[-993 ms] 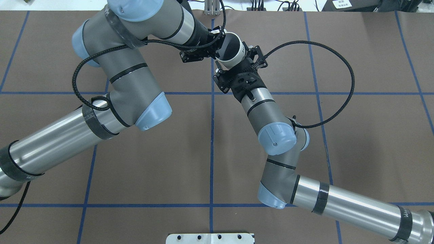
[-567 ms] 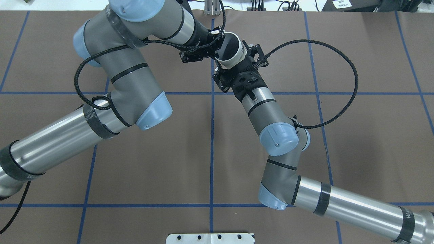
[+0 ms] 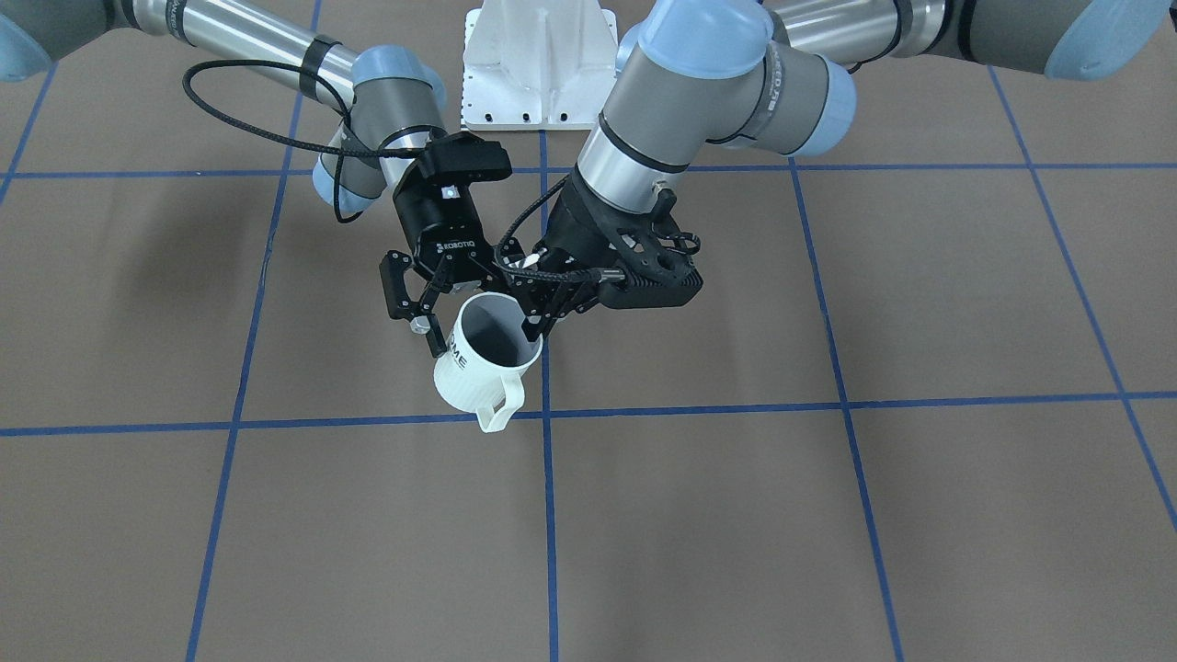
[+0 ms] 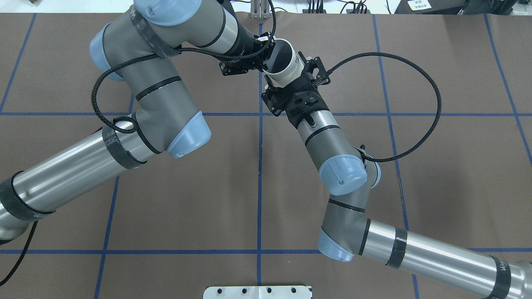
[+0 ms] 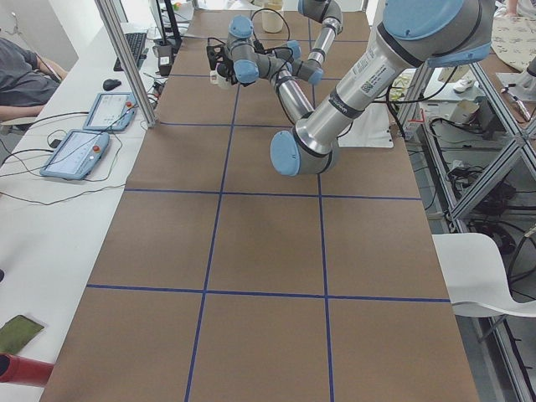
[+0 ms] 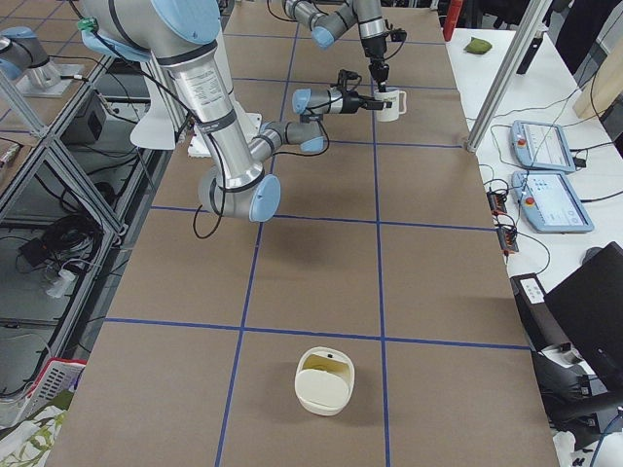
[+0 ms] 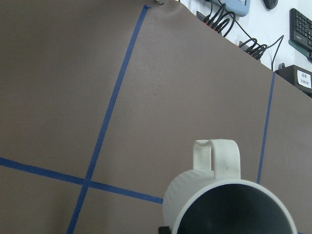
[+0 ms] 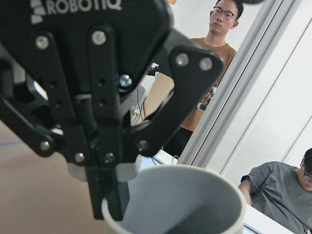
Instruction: Left arm hands cup to right arm to dump lemon
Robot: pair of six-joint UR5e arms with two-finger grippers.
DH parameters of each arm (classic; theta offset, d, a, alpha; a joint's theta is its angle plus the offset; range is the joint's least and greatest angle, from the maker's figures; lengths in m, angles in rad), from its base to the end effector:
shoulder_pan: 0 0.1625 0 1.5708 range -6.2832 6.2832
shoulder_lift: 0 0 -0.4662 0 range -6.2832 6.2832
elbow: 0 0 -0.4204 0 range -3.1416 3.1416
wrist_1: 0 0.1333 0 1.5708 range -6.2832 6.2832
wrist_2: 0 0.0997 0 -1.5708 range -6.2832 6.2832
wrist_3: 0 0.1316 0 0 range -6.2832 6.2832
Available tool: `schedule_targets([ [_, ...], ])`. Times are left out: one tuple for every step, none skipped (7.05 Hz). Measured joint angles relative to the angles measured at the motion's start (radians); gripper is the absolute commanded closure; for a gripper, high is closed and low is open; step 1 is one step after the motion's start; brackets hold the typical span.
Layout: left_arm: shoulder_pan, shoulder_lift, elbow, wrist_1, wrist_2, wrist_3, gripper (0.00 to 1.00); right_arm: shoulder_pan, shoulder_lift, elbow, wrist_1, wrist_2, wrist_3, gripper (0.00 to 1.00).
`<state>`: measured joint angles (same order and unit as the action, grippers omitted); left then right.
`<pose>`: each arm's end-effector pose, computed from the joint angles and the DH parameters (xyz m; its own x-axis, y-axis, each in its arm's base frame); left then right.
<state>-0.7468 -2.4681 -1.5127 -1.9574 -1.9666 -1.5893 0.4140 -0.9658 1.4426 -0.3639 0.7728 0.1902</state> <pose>0.5261 -0.5994 0.0877 0.2415 -0.2468 -0.9385 0.3650 0.9192 -0.1478 -0.5665 -0.4974 0.2436 0.8958 -0.3552 0.2671 -0.2775 0.0222 0.9605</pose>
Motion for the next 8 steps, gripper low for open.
schedule_targets([
  [-0.002,0.0,0.001,0.0,0.0,0.0,1.0,-0.014,-0.02,0.023,0.001,-0.012,0.0,0.0],
  [-0.004,0.0,0.002,-0.001,0.0,0.001,1.0,-0.026,-0.044,0.052,0.002,-0.02,-0.001,0.0],
  [-0.004,0.0,0.002,0.0,0.0,0.001,1.0,-0.041,-0.063,0.073,0.002,-0.033,-0.001,0.0],
  [-0.005,0.0,0.003,0.0,0.0,0.002,1.0,-0.059,-0.071,0.082,0.002,-0.054,-0.002,0.0],
  [-0.005,0.0,0.003,-0.001,0.0,0.002,1.0,-0.077,-0.074,0.087,0.002,-0.077,-0.007,0.0],
  [-0.005,0.0,0.003,0.0,0.0,0.002,1.0,-0.089,-0.075,0.092,0.002,-0.09,-0.019,0.0],
  [-0.005,0.0,0.003,0.0,0.0,0.004,1.0,-0.094,-0.074,0.102,0.003,-0.091,-0.025,0.0],
  [-0.006,0.0,0.003,0.002,0.0,0.012,1.0,-0.09,-0.072,0.115,0.002,-0.086,-0.022,0.0],
])
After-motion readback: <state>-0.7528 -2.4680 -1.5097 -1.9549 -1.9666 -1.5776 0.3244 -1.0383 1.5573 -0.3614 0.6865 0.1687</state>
